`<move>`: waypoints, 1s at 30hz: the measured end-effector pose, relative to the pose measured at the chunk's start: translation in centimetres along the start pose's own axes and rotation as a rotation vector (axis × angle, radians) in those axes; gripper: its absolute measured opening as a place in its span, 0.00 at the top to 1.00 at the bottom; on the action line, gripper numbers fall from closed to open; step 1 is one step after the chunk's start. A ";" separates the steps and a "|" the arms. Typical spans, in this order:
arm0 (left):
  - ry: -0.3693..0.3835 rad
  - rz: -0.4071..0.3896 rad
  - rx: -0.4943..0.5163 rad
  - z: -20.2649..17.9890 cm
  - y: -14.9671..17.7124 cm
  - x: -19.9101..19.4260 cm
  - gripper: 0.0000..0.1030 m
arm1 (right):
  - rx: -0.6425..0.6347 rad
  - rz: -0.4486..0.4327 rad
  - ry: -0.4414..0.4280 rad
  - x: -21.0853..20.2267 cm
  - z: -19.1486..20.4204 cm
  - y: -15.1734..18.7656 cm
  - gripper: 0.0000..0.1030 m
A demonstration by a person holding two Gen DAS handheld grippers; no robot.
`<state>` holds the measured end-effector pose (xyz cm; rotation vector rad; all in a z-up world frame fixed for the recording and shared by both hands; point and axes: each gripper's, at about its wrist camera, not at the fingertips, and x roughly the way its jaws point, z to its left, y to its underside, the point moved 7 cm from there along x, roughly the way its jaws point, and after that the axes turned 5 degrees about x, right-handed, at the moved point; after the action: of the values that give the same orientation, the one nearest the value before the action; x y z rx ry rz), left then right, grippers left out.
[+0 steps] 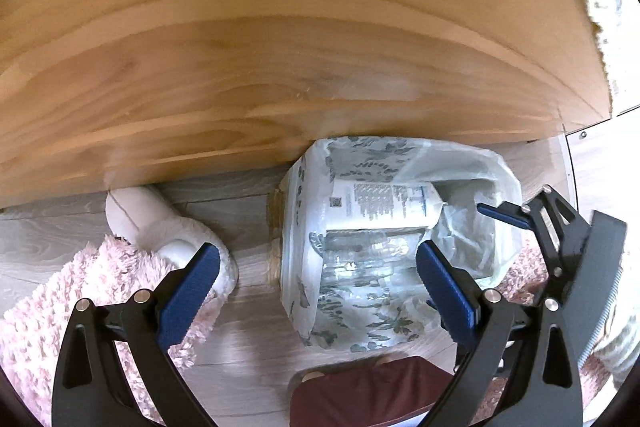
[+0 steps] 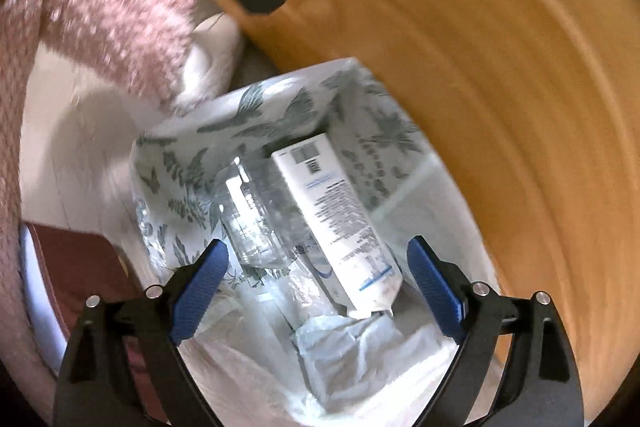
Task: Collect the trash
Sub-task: 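Raise both tools out of the bin toward the bed, then move the left tool to the clear plastic bottle while the right tool approaches the dark blue box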
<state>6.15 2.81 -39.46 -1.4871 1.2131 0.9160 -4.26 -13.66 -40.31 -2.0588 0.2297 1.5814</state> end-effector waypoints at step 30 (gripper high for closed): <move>-0.017 -0.487 0.144 -5.8 -1.4 -9.2 0.07 | 0.916 -0.705 0.412 -22.1 -12.6 7.1 0.09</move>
<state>5.39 -0.57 -29.07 -1.5568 0.8270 0.5004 -3.34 -29.94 -19.54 -1.4371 0.2660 0.4576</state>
